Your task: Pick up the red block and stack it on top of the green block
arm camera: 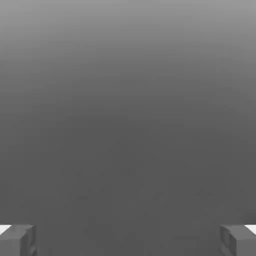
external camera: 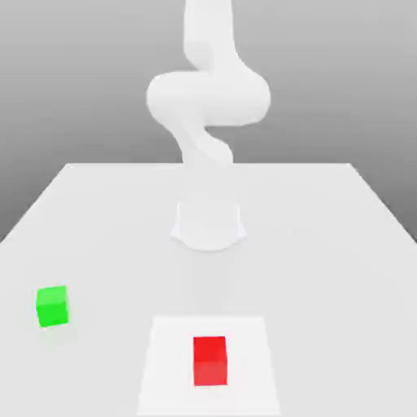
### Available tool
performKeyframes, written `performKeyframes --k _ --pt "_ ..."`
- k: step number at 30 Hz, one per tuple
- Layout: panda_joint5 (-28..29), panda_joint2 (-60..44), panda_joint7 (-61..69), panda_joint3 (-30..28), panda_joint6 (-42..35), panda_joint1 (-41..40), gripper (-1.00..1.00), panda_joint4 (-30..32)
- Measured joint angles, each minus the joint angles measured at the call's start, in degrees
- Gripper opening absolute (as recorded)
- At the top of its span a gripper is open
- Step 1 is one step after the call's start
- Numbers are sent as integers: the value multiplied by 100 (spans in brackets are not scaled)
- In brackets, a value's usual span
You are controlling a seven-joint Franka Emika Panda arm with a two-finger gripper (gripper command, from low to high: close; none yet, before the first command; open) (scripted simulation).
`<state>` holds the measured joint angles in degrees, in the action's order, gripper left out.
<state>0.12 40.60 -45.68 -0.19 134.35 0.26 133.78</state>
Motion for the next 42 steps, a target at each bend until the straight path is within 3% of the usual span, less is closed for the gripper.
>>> performKeyframes --k 21,27,28,35,42 --pt "-29 -4398 224 -47 2171 70 0 1682" --pt "-46 -5642 247 -18 3146 46 0 1620" --pt "-51 -5783 251 -14 3266 43 -100 1600" --pt "-44 -5785 245 -16 3271 48 -100 1601" --pt "-32 -4638 429 -145 2310 -109 -100 1789"
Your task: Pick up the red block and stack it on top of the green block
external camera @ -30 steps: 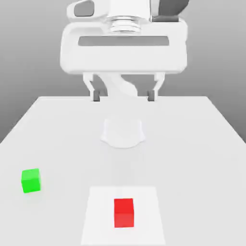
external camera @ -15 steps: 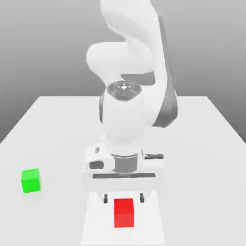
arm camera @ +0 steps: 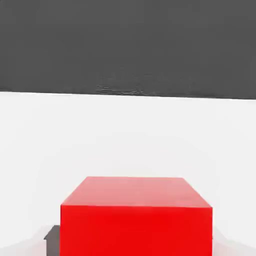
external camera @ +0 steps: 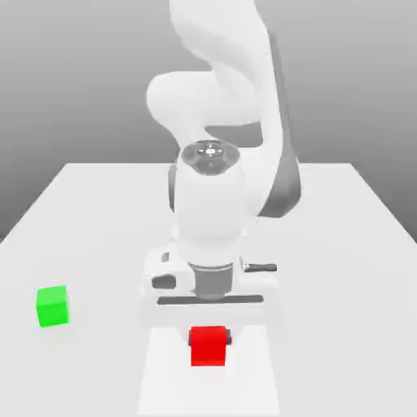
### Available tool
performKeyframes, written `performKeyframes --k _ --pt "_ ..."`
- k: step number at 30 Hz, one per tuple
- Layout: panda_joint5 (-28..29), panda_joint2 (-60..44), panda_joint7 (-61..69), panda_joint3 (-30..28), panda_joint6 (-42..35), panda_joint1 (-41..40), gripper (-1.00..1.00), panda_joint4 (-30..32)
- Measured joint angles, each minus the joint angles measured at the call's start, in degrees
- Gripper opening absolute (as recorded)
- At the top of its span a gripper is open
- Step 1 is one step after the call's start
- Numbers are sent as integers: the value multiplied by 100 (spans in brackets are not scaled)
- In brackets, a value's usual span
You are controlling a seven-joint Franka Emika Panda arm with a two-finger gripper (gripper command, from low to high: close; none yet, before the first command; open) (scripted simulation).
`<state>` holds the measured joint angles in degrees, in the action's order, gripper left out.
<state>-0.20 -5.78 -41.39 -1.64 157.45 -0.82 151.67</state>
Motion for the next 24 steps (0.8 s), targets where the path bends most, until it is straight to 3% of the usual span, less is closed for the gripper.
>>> performKeyframes --k 16,22,23,24 --pt "220 909 2621 -1347 -522 -2764 -100 381" --pt "-430 2 3333 -1240 338 -2920 -100 369" --pt "-573 -182 3438 -1152 507 -2978 100 360" --pt "-573 -182 3438 -1152 506 -2978 100 360"
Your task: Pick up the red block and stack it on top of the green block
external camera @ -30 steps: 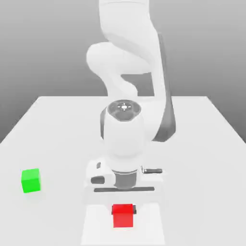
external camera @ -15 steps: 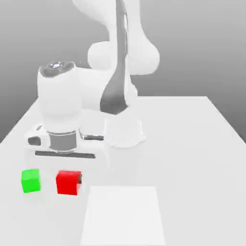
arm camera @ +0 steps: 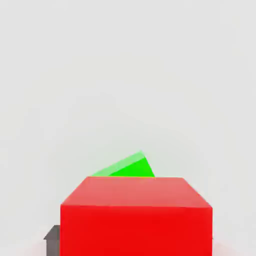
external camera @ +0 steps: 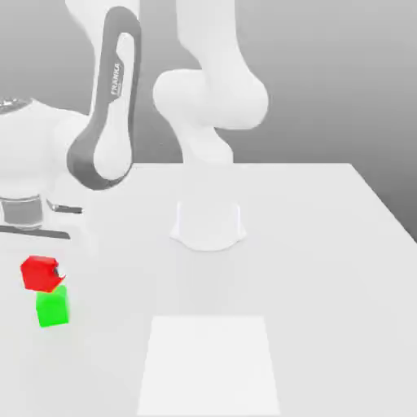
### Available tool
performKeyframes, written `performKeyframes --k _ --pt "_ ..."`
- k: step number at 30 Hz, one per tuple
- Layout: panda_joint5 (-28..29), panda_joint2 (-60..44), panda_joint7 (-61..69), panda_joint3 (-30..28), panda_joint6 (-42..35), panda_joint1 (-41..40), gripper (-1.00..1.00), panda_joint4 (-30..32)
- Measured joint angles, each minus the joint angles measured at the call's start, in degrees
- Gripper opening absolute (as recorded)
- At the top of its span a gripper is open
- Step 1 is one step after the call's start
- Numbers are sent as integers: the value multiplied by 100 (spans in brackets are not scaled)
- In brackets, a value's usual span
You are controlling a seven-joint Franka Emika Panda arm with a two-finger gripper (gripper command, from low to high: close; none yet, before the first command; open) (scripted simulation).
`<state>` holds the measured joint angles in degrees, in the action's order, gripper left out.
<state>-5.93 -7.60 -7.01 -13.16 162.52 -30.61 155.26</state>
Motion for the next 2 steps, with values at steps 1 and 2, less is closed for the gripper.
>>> performKeyframes --k 1,2 --pt "0 0 0 0 0 0 100 0" --pt "0 0 0 0 0 0 100 0"
